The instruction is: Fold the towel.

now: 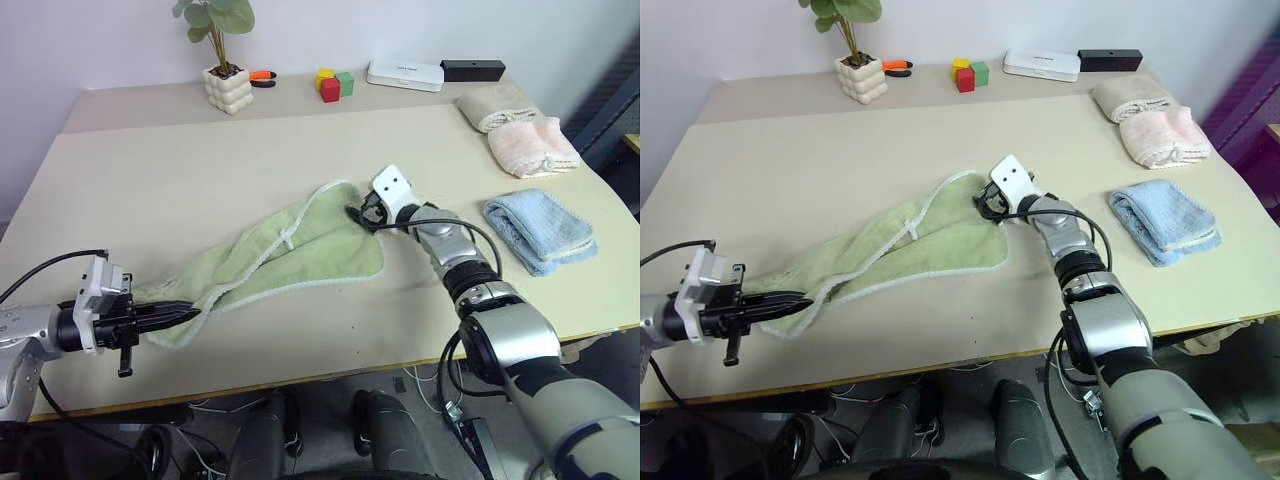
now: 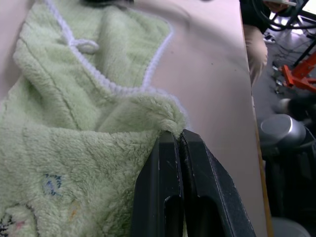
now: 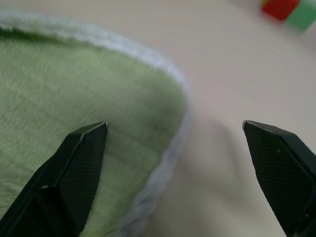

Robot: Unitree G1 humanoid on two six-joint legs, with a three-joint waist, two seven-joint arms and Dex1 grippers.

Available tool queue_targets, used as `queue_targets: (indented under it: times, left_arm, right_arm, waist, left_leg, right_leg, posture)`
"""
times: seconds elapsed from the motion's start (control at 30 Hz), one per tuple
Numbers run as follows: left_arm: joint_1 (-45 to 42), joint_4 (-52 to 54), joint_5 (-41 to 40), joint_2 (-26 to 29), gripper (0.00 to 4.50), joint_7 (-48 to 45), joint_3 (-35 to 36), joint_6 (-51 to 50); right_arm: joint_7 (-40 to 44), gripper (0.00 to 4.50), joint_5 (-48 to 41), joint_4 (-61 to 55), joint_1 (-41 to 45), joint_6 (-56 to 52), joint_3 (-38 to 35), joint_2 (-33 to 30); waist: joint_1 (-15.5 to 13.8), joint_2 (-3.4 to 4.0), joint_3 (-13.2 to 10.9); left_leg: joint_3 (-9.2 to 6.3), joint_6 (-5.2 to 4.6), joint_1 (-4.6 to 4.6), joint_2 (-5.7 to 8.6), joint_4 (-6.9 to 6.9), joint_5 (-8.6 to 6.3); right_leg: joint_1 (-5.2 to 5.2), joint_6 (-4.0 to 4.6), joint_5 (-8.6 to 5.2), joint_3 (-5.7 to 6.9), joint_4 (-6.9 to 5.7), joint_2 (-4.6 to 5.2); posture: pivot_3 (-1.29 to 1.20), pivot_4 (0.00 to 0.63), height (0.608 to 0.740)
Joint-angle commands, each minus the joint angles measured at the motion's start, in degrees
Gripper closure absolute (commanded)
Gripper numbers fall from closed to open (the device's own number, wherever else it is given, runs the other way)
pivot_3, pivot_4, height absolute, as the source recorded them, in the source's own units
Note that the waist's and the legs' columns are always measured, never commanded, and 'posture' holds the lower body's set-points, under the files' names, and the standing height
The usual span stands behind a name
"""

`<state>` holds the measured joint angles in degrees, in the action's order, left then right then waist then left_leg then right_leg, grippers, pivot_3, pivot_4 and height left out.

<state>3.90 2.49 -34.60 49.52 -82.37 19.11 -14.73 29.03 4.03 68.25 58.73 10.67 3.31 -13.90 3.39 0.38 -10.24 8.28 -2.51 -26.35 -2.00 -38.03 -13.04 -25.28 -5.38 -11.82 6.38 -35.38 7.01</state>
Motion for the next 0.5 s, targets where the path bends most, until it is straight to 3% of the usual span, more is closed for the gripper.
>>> queue_targets:
  times: [0.03, 0.23, 0.33, 0.5]
  left_arm:
    - [1.3, 3.2, -1.8, -0.5, 4.44, 1.3, 1.9, -0.4]
    - [2.1, 3.8, -2.0, -0.5, 4.44, 2.2, 1.6, 0.0]
    - [1.3, 3.1, -1.8, -0.3, 4.50, 2.2, 1.4, 0.4]
    - [-0.1, 1.9, -1.4, -0.4, 4.50, 2.1, 0.8, 1.0]
  right_arm:
    - [-1.1, 0.00, -5.8, 3.8, 5.2, -7.9, -6.3, 3.2]
    - [-2.0, 0.00, -6.8, 5.1, 7.0, -13.0, -9.1, 4.1]
    - [0.7, 1.26, -4.8, 4.9, 6.0, -15.2, -7.3, 4.1]
    - [2.3, 3.86, -4.4, 3.2, 4.6, -17.9, -7.0, 2.5]
  waist:
    - [0.3, -0.01, 0.0]
    - [0.3, 0.01, 0.0]
    - [0.4, -0.01, 0.0]
    - [0.5, 0.01, 0.0]
  left_leg:
    - [-0.02, 0.02, 0.01, -0.02, 0.00, 0.01]
    - [-0.02, 0.05, 0.00, -0.05, 0.03, 0.01]
    - [-0.02, 0.08, 0.01, -0.05, 0.03, -0.01]
    - [-0.02, 0.11, 0.04, -0.06, 0.04, -0.02]
  right_leg:
    - [0.01, 0.00, 0.00, 0.00, -0.01, -0.01]
    - [-0.01, 0.01, 0.00, 0.01, 0.02, -0.05]
    - [0.00, 0.01, 0.00, 0.01, 0.02, -0.05]
    - [0.00, 0.01, 0.00, 0.01, 0.00, -0.05]
  posture:
    - [0.00, 0.150, 0.740]
    - [0.00, 0.150, 0.740]
    - [0.00, 0.150, 0.740]
    - [0.00, 0.150, 0.740]
